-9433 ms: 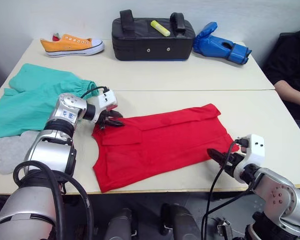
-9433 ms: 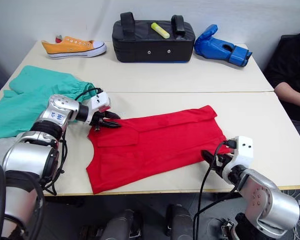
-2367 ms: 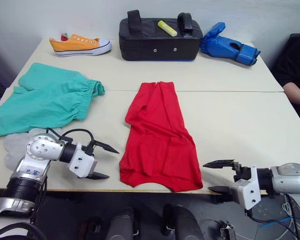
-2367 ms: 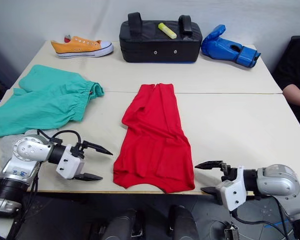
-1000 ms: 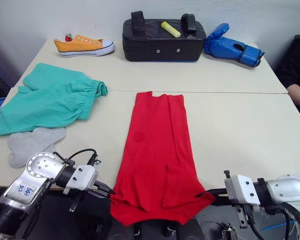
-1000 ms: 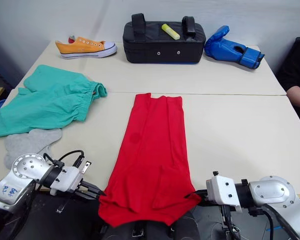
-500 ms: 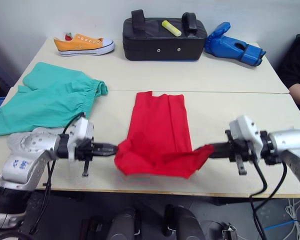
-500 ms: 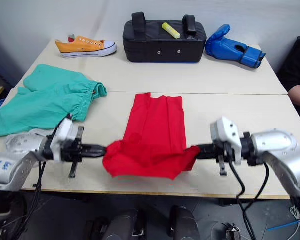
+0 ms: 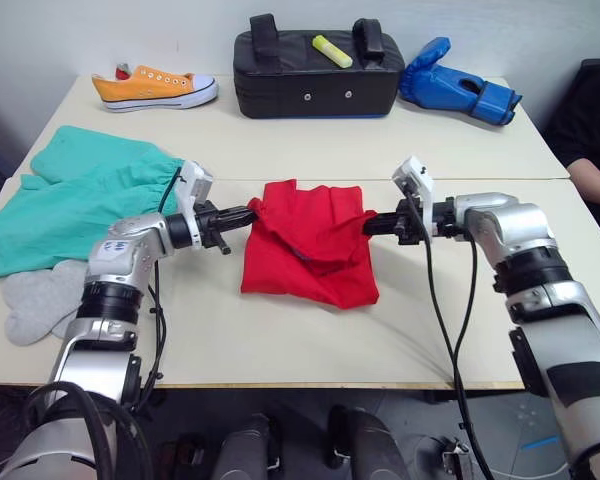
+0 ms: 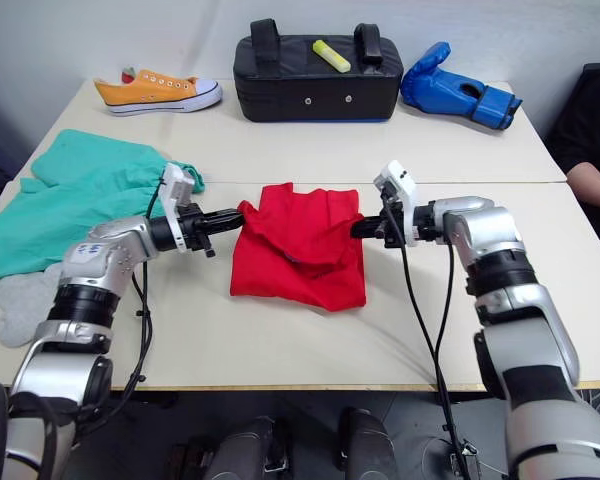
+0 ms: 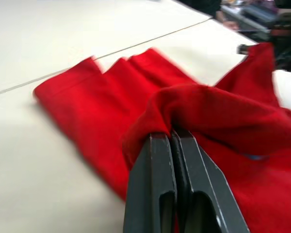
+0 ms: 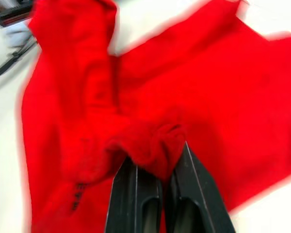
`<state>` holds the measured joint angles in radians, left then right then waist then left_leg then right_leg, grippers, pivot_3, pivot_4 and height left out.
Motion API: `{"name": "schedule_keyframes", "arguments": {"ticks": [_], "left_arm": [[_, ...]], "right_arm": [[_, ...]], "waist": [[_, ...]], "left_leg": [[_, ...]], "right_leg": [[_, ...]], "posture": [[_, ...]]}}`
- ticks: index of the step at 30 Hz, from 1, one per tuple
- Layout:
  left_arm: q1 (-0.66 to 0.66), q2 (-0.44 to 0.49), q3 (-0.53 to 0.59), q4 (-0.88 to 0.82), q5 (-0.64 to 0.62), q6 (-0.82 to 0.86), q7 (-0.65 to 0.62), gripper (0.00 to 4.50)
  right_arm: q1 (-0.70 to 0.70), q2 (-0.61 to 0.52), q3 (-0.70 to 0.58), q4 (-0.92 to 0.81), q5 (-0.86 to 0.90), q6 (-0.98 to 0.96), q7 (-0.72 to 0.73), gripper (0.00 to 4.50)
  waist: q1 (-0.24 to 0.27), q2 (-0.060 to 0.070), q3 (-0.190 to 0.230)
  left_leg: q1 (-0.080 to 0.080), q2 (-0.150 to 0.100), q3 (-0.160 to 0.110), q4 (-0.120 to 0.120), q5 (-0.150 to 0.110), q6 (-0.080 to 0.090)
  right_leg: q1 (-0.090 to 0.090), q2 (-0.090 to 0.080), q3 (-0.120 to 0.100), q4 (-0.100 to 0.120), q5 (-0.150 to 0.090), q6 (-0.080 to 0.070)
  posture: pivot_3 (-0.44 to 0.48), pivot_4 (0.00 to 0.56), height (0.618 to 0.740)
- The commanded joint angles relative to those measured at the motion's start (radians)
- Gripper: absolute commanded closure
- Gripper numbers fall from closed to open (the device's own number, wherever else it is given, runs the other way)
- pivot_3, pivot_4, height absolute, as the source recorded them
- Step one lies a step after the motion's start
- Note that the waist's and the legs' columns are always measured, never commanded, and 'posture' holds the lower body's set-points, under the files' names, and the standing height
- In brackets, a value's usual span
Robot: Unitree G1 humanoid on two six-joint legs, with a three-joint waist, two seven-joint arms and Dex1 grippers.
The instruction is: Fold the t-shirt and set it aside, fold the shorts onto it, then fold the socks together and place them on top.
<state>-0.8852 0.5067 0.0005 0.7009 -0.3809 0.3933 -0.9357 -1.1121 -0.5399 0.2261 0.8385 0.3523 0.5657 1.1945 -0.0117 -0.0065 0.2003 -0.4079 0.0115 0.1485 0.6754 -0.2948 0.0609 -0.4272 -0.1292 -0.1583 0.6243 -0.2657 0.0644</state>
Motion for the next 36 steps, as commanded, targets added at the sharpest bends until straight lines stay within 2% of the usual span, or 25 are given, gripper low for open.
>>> {"name": "schedule_keyframes", "arguments": {"ticks": [1, 6, 16, 20, 23, 28, 32, 33, 36], "left_arm": [[-0.064, -0.006, 0.026, 0.115, 0.049, -0.090, 0.005, 4.48], [-0.122, -0.026, 0.040, 0.202, 0.069, -0.148, -0.036, 4.48], [-0.288, -0.083, 0.077, 0.310, 0.069, -0.188, -0.156, 4.48], [-0.306, -0.062, 0.077, 0.426, 0.135, -0.238, -0.059, 4.48], [-0.284, -0.049, 0.079, 0.499, 0.174, -0.231, 0.032, 4.48], [-0.245, -0.060, 0.058, 0.552, 0.241, -0.236, 0.124, 4.48], [-0.251, -0.072, 0.080, 0.572, 0.254, -0.209, 0.187, 4.48], [-0.258, -0.070, 0.085, 0.577, 0.258, -0.197, 0.217, 4.29], [-0.276, -0.058, 0.113, 0.581, 0.248, -0.164, 0.254, 3.50]], "right_arm": [[-0.088, 0.012, -0.063, 0.121, -0.037, -0.057, 0.003, 4.50], [-0.146, 0.030, -0.092, 0.224, -0.086, -0.115, 0.028, 4.50], [-0.209, 0.062, -0.186, 0.299, -0.110, -0.154, 0.050, 4.50], [-0.220, 0.088, -0.211, 0.340, -0.135, -0.160, -0.005, 4.50], [-0.217, 0.116, -0.239, 0.395, -0.151, -0.127, -0.114, 4.50], [-0.201, 0.149, -0.291, 0.450, -0.170, -0.128, -0.319, 4.50], [-0.195, 0.161, -0.331, 0.463, -0.170, -0.136, -0.386, 4.50], [-0.196, 0.161, -0.339, 0.465, -0.171, -0.129, -0.398, 4.01], [-0.199, 0.148, -0.336, 0.459, -0.193, -0.118, -0.391, 3.08]], "waist": [[-0.011, 0.000, 0.000], [-0.020, 0.000, 0.000], [-0.020, 0.000, 0.000], [-0.026, 0.000, 0.000], [-0.034, 0.000, 0.000], [-0.040, 0.000, 0.000], [-0.038, 0.000, 0.000], [-0.038, 0.000, 0.000], [-0.042, 0.000, 0.000]], "left_leg": [[-0.001, 0.000, 0.000, 0.001, 0.000, 0.000], [0.000, 0.001, 0.000, 0.003, 0.000, 0.000], [-0.001, 0.001, 0.000, 0.004, 0.000, 0.000], [0.000, 0.001, 0.000, 0.003, 0.000, 0.000], [0.000, 0.001, 0.000, 0.003, 0.000, 0.000], [0.000, 0.001, 0.000, 0.003, 0.000, 0.000], [-0.001, 0.000, 0.000, 0.003, 0.000, 0.000], [-0.001, 0.000, 0.000, 0.003, 0.000, 0.000], [0.000, 0.000, 0.000, 0.003, 0.000, 0.000]], "right_leg": [[-0.001, 0.000, 0.000, 0.001, 0.000, 0.000], [-0.001, -0.001, 0.001, 0.003, 0.000, 0.000], [-0.001, -0.001, 0.002, 0.003, 0.000, 0.000], [-0.001, -0.001, 0.002, 0.003, 0.000, 0.000], [-0.001, -0.001, 0.002, 0.004, 0.000, 0.000], [-0.001, -0.001, 0.003, 0.004, 0.000, 0.000], [-0.001, -0.002, 0.002, 0.004, 0.000, 0.000], [-0.001, -0.002, 0.002, 0.004, 0.000, 0.000], [-0.001, -0.002, 0.003, 0.004, 0.000, 0.000]], "posture": [[0.000, 0.150, 0.740], [0.000, 0.150, 0.740], [0.000, 0.150, 0.740], [0.000, 0.150, 0.740], [0.000, 0.150, 0.740], [0.000, 0.150, 0.740], [0.000, 0.150, 0.740], [0.000, 0.150, 0.740], [0.000, 0.150, 0.740]]}}
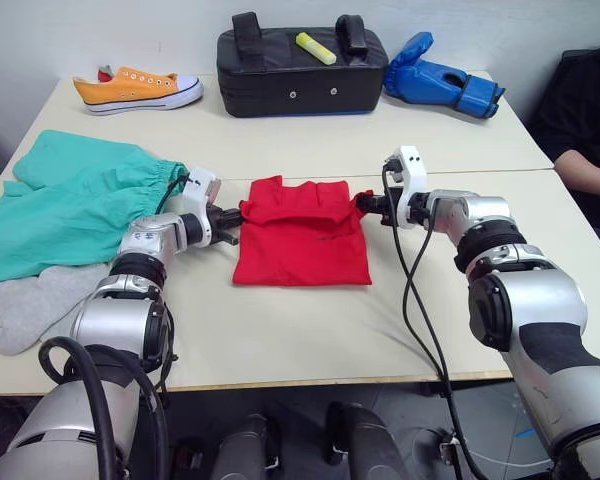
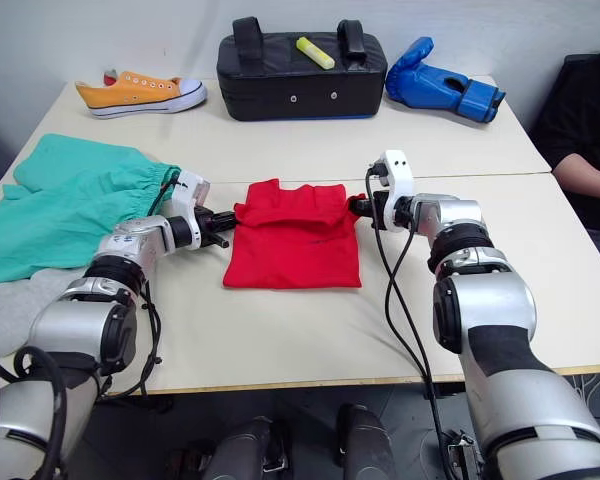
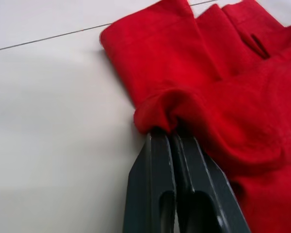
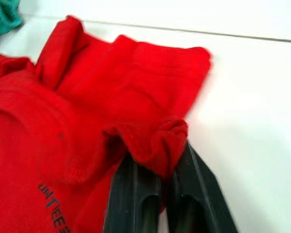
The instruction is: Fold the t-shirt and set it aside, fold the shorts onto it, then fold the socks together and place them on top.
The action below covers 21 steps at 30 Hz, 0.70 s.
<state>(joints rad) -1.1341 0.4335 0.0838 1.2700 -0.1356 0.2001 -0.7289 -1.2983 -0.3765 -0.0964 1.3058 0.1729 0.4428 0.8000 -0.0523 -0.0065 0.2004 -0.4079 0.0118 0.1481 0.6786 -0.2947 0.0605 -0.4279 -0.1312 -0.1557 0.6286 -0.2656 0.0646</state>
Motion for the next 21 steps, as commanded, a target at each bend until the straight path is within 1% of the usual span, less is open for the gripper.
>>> {"name": "schedule_keyframes", "arguments": {"ticks": [1, 3, 5, 8, 9, 10, 11, 12, 14, 16, 17, 19, 21], "left_arm": [[-0.030, 0.018, 0.038, 0.011, 0.001, 0.033, 0.051, 3.16], [-0.037, 0.038, 0.063, 0.004, -0.009, 0.051, 0.066, 2.50], [-0.042, 0.062, 0.082, -0.010, -0.020, 0.073, 0.045, 1.87], [-0.042, 0.107, 0.092, -0.062, -0.031, 0.106, -0.042, 0.88], [-0.035, 0.129, 0.086, -0.101, -0.035, 0.114, -0.097, 0.52], [-0.009, 0.149, 0.063, -0.179, -0.034, 0.106, -0.172, 0.22], [0.028, 0.168, 0.036, -0.273, -0.033, 0.100, -0.248, 0.02], [0.067, 0.182, 0.015, -0.366, -0.038, 0.100, -0.307, 0.02], [0.190, 0.216, -0.033, -0.617, -0.057, 0.104, -0.413, 0.02], [0.342, 0.267, -0.095, -0.853, -0.054, 0.072, -0.506, 0.02], [0.415, 0.291, -0.120, -0.945, -0.050, 0.039, -0.545, 0.02], [0.511, 0.310, -0.146, -1.056, -0.035, 0.000, -0.551, 0.02], [0.559, 0.311, -0.161, -1.092, -0.006, -0.053, -0.524, 0.02]], "right_arm": [[-0.013, -0.020, -0.009, -0.012, -0.023, 0.001, 0.008, 2.74], [-0.008, -0.048, 0.032, -0.030, -0.071, -0.028, 0.020, 2.02], [0.001, -0.079, 0.079, -0.056, -0.125, -0.068, 0.051, 1.33], [0.039, -0.139, 0.152, -0.135, -0.193, -0.153, 0.142, 0.22], [0.067, -0.165, 0.170, -0.199, -0.202, -0.179, 0.178, 0.00], [0.111, -0.192, 0.184, -0.294, -0.205, -0.215, 0.218, 0.00], [0.157, -0.213, 0.187, -0.395, -0.191, -0.214, 0.256, 0.00], [0.200, -0.230, 0.187, -0.488, -0.177, -0.199, 0.284, 0.00], [0.321, -0.259, 0.180, -0.718, -0.142, -0.184, 0.330, 0.00], [0.459, -0.281, 0.178, -0.961, -0.110, -0.163, 0.351, 0.00], [0.525, -0.281, 0.177, -1.069, -0.096, -0.147, 0.347, 0.00], [0.632, -0.277, 0.190, -1.240, -0.089, -0.148, 0.331, 0.00], [0.708, -0.275, 0.218, -1.349, -0.119, -0.192, 0.304, 0.00]], "waist": [[-0.002, 0.000, 0.000], [-0.003, 0.000, 0.000], [-0.004, 0.000, 0.000], [-0.004, 0.000, 0.000], [-0.004, 0.000, 0.000], [-0.003, 0.000, 0.000], [-0.003, 0.000, 0.000], [-0.003, 0.000, 0.000], [-0.002, 0.000, 0.000], [0.000, 0.000, 0.000], [-0.001, 0.000, 0.000], [0.001, 0.000, 0.000], [0.008, 0.000, 0.000]], "left_leg": [[0.000, 0.000, 0.000, 0.000, 0.000, 0.000], [0.000, 0.000, 0.000, 0.000, 0.000, 0.000], [0.000, 0.000, 0.000, 0.000, 0.000, 0.000], [0.000, 0.000, 0.001, -0.001, 0.000, 0.000], [0.000, 0.000, 0.001, -0.002, 0.000, 0.000], [0.000, 0.000, 0.002, -0.003, 0.000, 0.000], [0.000, 0.000, 0.002, -0.003, 0.000, -0.001], [0.000, 0.000, 0.002, -0.003, 0.000, -0.001], [0.000, 0.000, 0.002, -0.003, 0.000, -0.001], [0.001, 0.000, 0.002, -0.004, -0.001, -0.002], [0.002, 0.000, 0.002, -0.004, -0.001, -0.003], [0.002, 0.001, 0.002, -0.004, -0.001, -0.003], [0.002, 0.002, 0.002, -0.002, 0.000, -0.004]], "right_leg": [[0.000, 0.000, 0.000, 0.000, 0.000, 0.000], [0.000, 0.000, 0.000, 0.000, 0.000, 0.000], [0.000, 0.000, 0.000, 0.000, 0.000, 0.000], [-0.001, 0.000, 0.000, 0.000, 0.000, 0.000], [-0.002, 0.001, 0.000, -0.001, 0.000, 0.000], [-0.002, 0.001, 0.000, -0.001, 0.000, 0.000], [-0.002, 0.001, 0.000, -0.001, 0.000, 0.000], [-0.002, 0.001, 0.001, -0.001, 0.000, 0.000], [-0.002, 0.001, 0.001, -0.001, 0.000, 0.000], [-0.002, 0.002, 0.001, -0.001, 0.000, 0.000], [-0.001, 0.002, 0.002, -0.001, 0.000, 0.000], [-0.001, 0.002, 0.002, -0.002, 0.000, -0.001], [-0.001, 0.002, 0.002, -0.001, -0.001, -0.001]], "posture": [[0.000, 0.150, 0.740], [0.000, 0.150, 0.740], [0.000, 0.150, 0.740], [0.000, 0.150, 0.740], [0.000, 0.150, 0.740], [0.000, 0.150, 0.740], [0.000, 0.150, 0.740], [0.000, 0.150, 0.740], [0.000, 0.150, 0.740], [0.000, 0.150, 0.740], [0.000, 0.150, 0.740], [0.000, 0.150, 0.740], [0.000, 0.150, 0.740]]}}
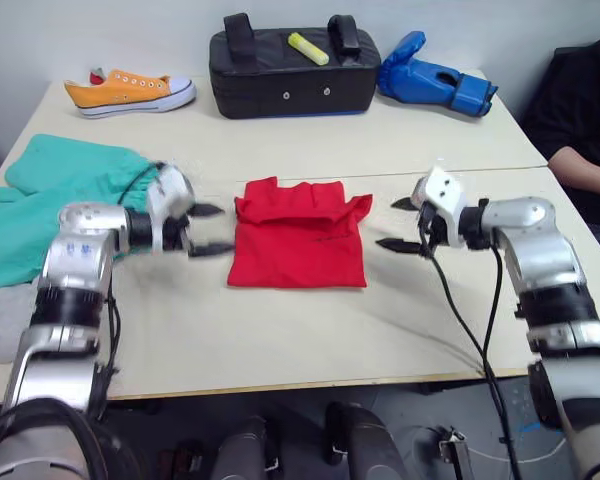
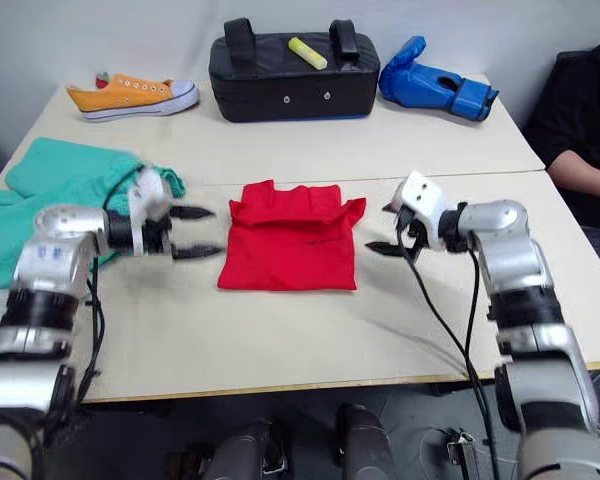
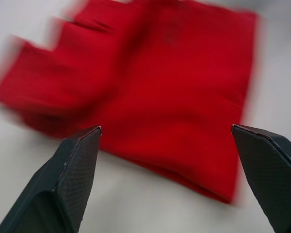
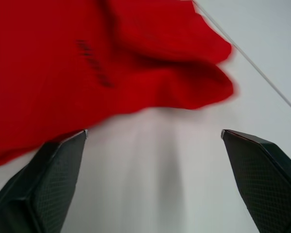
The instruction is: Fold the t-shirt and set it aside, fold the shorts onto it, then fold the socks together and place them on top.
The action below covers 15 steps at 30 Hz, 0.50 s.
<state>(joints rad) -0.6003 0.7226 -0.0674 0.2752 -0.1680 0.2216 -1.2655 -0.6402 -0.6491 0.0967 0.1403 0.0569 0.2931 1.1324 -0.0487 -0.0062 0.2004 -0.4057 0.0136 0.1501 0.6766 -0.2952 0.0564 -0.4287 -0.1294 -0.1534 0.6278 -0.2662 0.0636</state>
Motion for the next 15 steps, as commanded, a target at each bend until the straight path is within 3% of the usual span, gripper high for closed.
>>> {"name": "schedule_keyframes", "arguments": {"ticks": [1, 7, 9, 10, 15], "left_arm": [[0.037, 0.018, -0.020, -0.097, 0.051, -0.116, 0.037, 0.02], [0.011, -0.037, -0.068, -0.028, 0.160, -0.248, 0.173, 0.02], [-0.008, -0.057, -0.069, 0.015, 0.179, -0.274, 0.215, 0.00], [-0.014, -0.066, -0.066, 0.031, 0.180, -0.281, 0.226, 0.20], [-0.029, -0.085, -0.090, 0.111, 0.188, -0.331, 0.217, 1.60]], "right_arm": [[0.079, 0.000, 0.045, -0.210, -0.031, -0.080, -0.050, 0.00], [0.137, 0.022, 0.153, -0.168, -0.173, -0.282, -0.166, 0.00], [0.123, 0.027, 0.184, -0.110, -0.222, -0.347, -0.201, 0.38], [0.115, 0.030, 0.195, -0.080, -0.243, -0.375, -0.220, 0.61], [0.076, 0.049, 0.228, 0.033, -0.303, -0.466, -0.282, 2.32]], "waist": [[0.012, 0.000, 0.000], [0.035, 0.000, 0.000], [0.041, 0.000, 0.000], [0.041, 0.000, 0.000], [0.040, 0.000, 0.000]], "left_leg": [[0.000, 0.000, 0.000, 0.001, 0.000, 0.000], [0.001, 0.000, -0.002, 0.004, -0.003, -0.005], [0.000, -0.001, -0.001, 0.004, 0.000, 0.000], [0.000, -0.001, -0.001, 0.004, 0.000, 0.001], [0.000, 0.000, 0.000, 0.004, 0.001, 0.002]], "right_leg": [[0.000, 0.000, 0.000, 0.000, 0.000, 0.000], [0.000, -0.004, 0.000, -0.001, 0.003, -0.003], [0.000, -0.004, 0.000, -0.001, 0.003, -0.003], [0.000, -0.003, -0.001, 0.000, 0.003, -0.003], [0.001, -0.002, -0.002, 0.000, 0.003, -0.003]], "posture": [[0.000, 0.150, 0.740], [0.000, 0.150, 0.740], [0.000, 0.150, 0.740], [0.000, 0.150, 0.740], [0.000, 0.150, 0.740]]}}
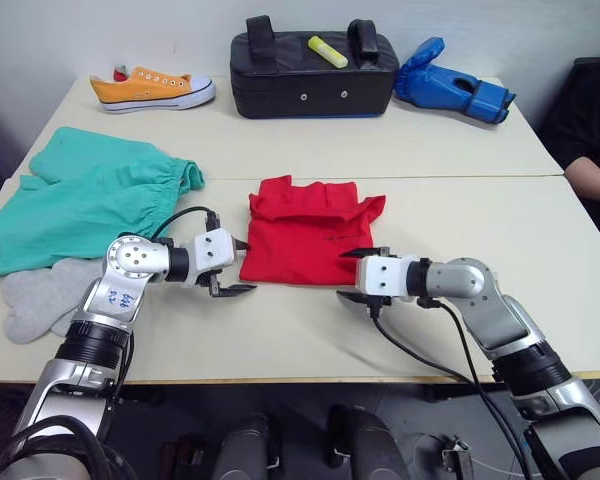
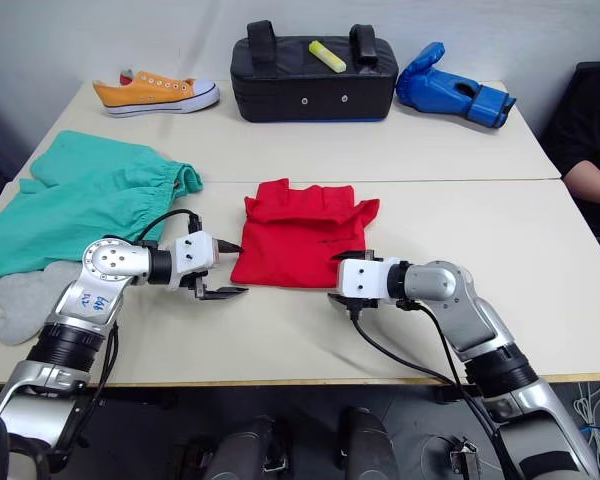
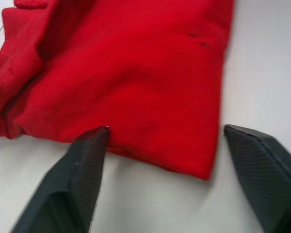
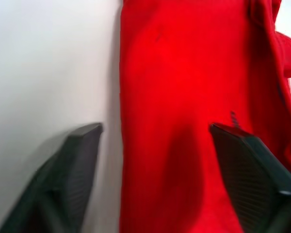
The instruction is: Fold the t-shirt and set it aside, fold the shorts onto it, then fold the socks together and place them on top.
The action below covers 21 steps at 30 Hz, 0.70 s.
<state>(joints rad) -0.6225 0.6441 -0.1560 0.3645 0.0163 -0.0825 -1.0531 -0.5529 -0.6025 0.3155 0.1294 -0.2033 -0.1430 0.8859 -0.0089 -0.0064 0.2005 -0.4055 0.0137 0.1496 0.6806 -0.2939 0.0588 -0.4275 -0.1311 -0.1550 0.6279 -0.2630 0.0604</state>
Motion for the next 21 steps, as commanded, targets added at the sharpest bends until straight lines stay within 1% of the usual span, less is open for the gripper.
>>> {"name": "schedule_keyframes", "arguments": {"ticks": [1, 4, 6, 7, 9, 12, 14, 15, 17, 19, 21], "left_arm": [[-0.006, -0.011, -0.004, 0.029, 0.004, -0.030, 0.007, 1.86], [-0.001, -0.019, -0.012, 0.038, 0.006, -0.038, 0.007, 2.83], [0.005, -0.024, -0.017, 0.027, 0.000, -0.033, 0.001, 3.52], [0.011, -0.026, -0.017, 0.011, -0.008, -0.022, -0.002, 3.84], [0.030, -0.027, -0.010, -0.043, -0.038, 0.016, -0.016, 4.42], [0.084, -0.006, 0.009, -0.171, -0.112, 0.085, -0.069, 4.47], [0.153, 0.030, 0.030, -0.302, -0.192, 0.170, -0.122, 4.47], [0.191, 0.053, 0.039, -0.367, -0.225, 0.210, -0.142, 4.47], [0.296, 0.130, 0.054, -0.500, -0.254, 0.241, -0.183, 4.47], [0.350, 0.170, 0.064, -0.568, -0.263, 0.255, -0.185, 4.47], [0.418, 0.200, 0.081, -0.622, -0.263, 0.257, -0.167, 4.47]], "right_arm": [[-0.011, 0.005, 0.009, 0.047, -0.042, -0.033, -0.037, 2.57], [-0.002, 0.007, 0.007, 0.044, -0.037, -0.052, -0.038, 3.61], [0.009, 0.009, 0.001, 0.037, -0.025, -0.056, -0.035, 4.38], [0.014, 0.008, -0.001, 0.032, -0.022, -0.062, -0.033, 4.50], [0.025, -0.008, -0.003, 0.028, -0.022, -0.109, -0.033, 4.50], [0.044, -0.044, -0.015, 0.006, -0.016, -0.175, -0.022, 4.50], [0.093, -0.084, -0.035, -0.070, 0.053, -0.184, 0.035, 4.50], [0.127, -0.107, -0.046, -0.115, 0.088, -0.181, 0.062, 4.50], [0.237, -0.187, -0.074, -0.224, 0.141, -0.187, 0.111, 4.50], [0.300, -0.230, -0.090, -0.282, 0.158, -0.191, 0.128, 4.50], [0.395, -0.271, -0.119, -0.350, 0.165, -0.191, 0.120, 4.50]], "waist": [[0.000, 0.000, 0.000], [0.001, 0.000, 0.000], [0.004, 0.000, 0.000], [0.004, 0.000, 0.000], [0.004, 0.000, 0.000], [0.002, 0.000, 0.000], [0.002, 0.000, 0.000], [0.003, 0.000, 0.000], [0.003, 0.000, 0.000], [0.005, 0.000, 0.000], [0.008, 0.000, 0.000]], "left_leg": [[0.000, 0.000, 0.000, 0.000, 0.000, 0.000], [0.000, 0.000, 0.000, 0.001, 0.000, 0.000], [0.000, 0.000, 0.000, 0.001, 0.000, 0.001], [0.000, 0.000, 0.000, 0.001, 0.000, 0.001], [0.000, 0.000, 0.000, 0.001, 0.000, 0.001], [0.000, 0.000, 0.000, 0.001, 0.000, 0.001], [-0.001, 0.001, 0.000, 0.000, 0.000, 0.001], [-0.001, 0.001, -0.001, 0.000, 0.000, 0.000], [-0.001, 0.001, -0.001, -0.001, 0.000, 0.000], [0.000, 0.001, -0.002, -0.002, 0.000, 0.000], [0.001, 0.001, -0.002, 0.000, -0.001, 0.000]], "right_leg": [[0.000, 0.000, 0.000, 0.000, 0.000, 0.000], [0.000, 0.000, 0.000, 0.000, 0.000, 0.000], [0.001, 0.000, 0.000, 0.000, 0.000, 0.000], [0.001, 0.000, 0.000, 0.000, 0.000, 0.000], [0.001, 0.000, 0.000, 0.000, 0.000, 0.000], [0.001, 0.000, 0.000, 0.001, 0.000, 0.000], [0.000, 0.000, 0.000, 0.000, 0.000, 0.000], [0.001, 0.000, 0.000, -0.001, 0.000, 0.000], [0.000, 0.000, -0.001, -0.001, 0.000, 0.000], [0.001, 0.000, -0.001, -0.002, -0.001, 0.000], [0.003, 0.000, -0.001, -0.005, -0.001, 0.000]], "posture": [[0.000, 0.150, 0.740], [0.000, 0.150, 0.740], [0.000, 0.150, 0.740], [0.000, 0.150, 0.740], [0.000, 0.150, 0.740], [0.000, 0.150, 0.740], [0.000, 0.150, 0.740], [0.000, 0.150, 0.740], [0.000, 0.150, 0.740], [0.000, 0.150, 0.740], [0.000, 0.150, 0.740]]}}
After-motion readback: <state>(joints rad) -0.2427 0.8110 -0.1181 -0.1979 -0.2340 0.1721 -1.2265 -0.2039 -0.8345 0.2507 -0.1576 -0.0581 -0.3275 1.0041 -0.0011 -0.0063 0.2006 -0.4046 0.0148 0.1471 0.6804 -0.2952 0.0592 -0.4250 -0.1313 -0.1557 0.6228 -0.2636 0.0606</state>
